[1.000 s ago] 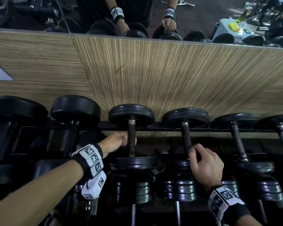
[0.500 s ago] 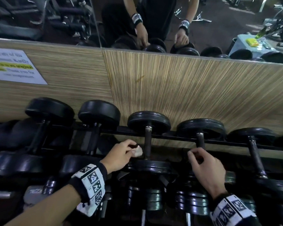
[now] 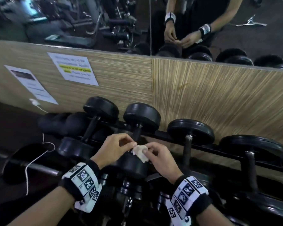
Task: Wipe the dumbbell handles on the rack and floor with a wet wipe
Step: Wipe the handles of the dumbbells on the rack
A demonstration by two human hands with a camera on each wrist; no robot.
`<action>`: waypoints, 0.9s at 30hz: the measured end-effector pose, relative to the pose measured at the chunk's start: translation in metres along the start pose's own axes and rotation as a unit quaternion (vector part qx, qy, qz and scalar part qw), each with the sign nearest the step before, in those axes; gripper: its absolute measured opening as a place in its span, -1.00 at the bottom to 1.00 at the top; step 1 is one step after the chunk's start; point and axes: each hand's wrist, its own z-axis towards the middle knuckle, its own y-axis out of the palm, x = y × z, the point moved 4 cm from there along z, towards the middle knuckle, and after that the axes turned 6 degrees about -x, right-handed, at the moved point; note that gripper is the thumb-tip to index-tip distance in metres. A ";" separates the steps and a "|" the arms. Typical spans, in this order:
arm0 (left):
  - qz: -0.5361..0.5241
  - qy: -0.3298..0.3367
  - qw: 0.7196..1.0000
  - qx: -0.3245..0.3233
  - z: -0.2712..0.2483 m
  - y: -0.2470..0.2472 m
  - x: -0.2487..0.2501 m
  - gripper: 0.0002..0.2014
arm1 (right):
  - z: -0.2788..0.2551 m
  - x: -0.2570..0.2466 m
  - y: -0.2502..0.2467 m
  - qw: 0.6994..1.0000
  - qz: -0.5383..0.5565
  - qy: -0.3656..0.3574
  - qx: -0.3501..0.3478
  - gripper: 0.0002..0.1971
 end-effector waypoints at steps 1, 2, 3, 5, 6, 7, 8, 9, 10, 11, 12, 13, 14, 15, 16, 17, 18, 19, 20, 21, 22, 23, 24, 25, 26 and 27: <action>0.024 -0.006 0.999 0.027 -0.001 -0.008 -0.013 -0.94 | 0.005 0.005 0.001 0.999 -0.027 0.015 0.008 -0.92; 0.057 -0.015 0.996 0.059 -0.001 -0.017 -0.027 -0.93 | 0.009 0.010 0.001 0.998 -0.057 0.036 0.019 -0.91; 0.097 -0.025 0.991 0.091 -0.001 -0.028 -0.044 -0.92 | 0.012 0.012 0.001 0.994 -0.082 0.061 0.031 -0.90; 0.205 -0.069 0.967 0.136 -0.004 -0.050 -0.077 -0.95 | 0.020 0.019 0.005 0.984 -0.123 0.122 0.039 -0.84; 0.259 -0.097 0.950 0.146 -0.006 -0.059 -0.091 -0.94 | 0.026 0.023 0.008 0.979 -0.135 0.149 0.036 -0.80; 0.299 -0.115 0.936 0.147 -0.008 -0.068 -0.105 -0.91 | 0.031 0.026 0.012 0.975 -0.136 0.171 0.034 -0.78; 0.326 -0.124 0.926 0.145 -0.009 -0.075 -0.118 -0.89 | 0.036 0.029 0.017 0.972 -0.135 0.191 0.033 -0.77; 0.343 -0.123 0.921 0.140 -0.010 -0.081 -0.128 -0.87 | 0.041 0.033 0.022 0.968 -0.136 0.210 0.028 -0.77; 0.357 -0.114 0.918 0.131 -0.011 -0.084 -0.137 -0.83 | 0.045 0.037 0.025 0.963 -0.141 0.227 0.021 -0.77; 0.374 -0.096 0.914 0.126 -0.011 -0.085 -0.144 -0.75 | 0.048 0.041 0.028 0.958 -0.148 0.244 0.015 -0.77; 0.394 -0.084 0.907 0.123 -0.010 -0.085 -0.149 -0.66 | 0.052 0.045 0.030 0.953 -0.153 0.262 0.013 -0.77; 0.413 -0.082 0.899 0.124 -0.007 -0.083 -0.151 -0.59 | 0.056 0.050 0.031 0.949 -0.149 0.277 0.012 -0.77; 0.425 -0.084 0.892 0.132 -0.004 -0.081 -0.148 -0.55 | 0.059 0.055 0.031 0.947 -0.141 0.287 0.014 -0.76; 0.432 -0.097 0.885 0.142 -0.001 -0.079 -0.145 -0.54 | 0.063 0.060 0.033 0.946 -0.136 0.292 0.017 -0.75; 0.438 -0.110 0.879 0.154 0.001 -0.076 -0.142 -0.55 | 0.066 0.065 0.034 0.946 -0.133 0.293 0.018 -0.74; 0.442 -0.116 0.874 0.164 0.002 -0.075 -0.139 -0.56 | 0.070 0.069 0.036 0.949 -0.128 0.289 0.015 -0.74; 0.441 -0.120 0.874 0.166 0.002 -0.074 -0.138 -0.56 | 0.074 0.072 0.039 0.952 -0.122 0.281 0.010 -0.70; 0.442 -0.119 0.873 0.167 0.001 -0.074 -0.139 -0.57 | 0.078 0.074 0.042 0.954 -0.117 0.275 0.001 -0.63; 0.444 -0.121 0.872 0.166 0.000 -0.074 -0.140 -0.57 | 0.080 0.074 0.046 0.956 -0.110 0.271 -0.011 -0.58; 0.445 -0.125 0.871 0.166 -0.001 -0.074 -0.141 -0.58 | 0.083 0.073 0.049 0.958 -0.103 0.267 -0.022 -0.56; 0.444 -0.129 0.871 0.166 0.000 -0.074 -0.142 -0.58 | 0.085 0.071 0.051 0.960 -0.098 0.262 -0.033 -0.58; 0.442 -0.135 0.871 0.166 0.000 -0.074 -0.142 -0.59 | 0.086 0.068 0.053 0.960 -0.094 0.258 -0.050 -0.61; 0.441 -0.141 0.871 0.166 0.001 -0.074 -0.142 -0.60 | 0.087 0.066 0.054 0.961 -0.090 0.254 -0.066 -0.64; 0.442 -0.147 0.869 0.166 0.001 -0.073 -0.142 -0.61 | 0.088 0.065 0.055 0.961 -0.082 0.251 -0.079 -0.67; 0.444 -0.150 0.868 0.167 0.000 -0.073 -0.142 -0.63 | 0.088 0.065 0.055 0.962 -0.074 0.247 -0.087 -0.73; 0.445 -0.151 0.867 0.168 0.000 -0.073 -0.142 -0.65 | 0.087 0.066 0.055 0.963 -0.071 0.243 -0.091 -0.79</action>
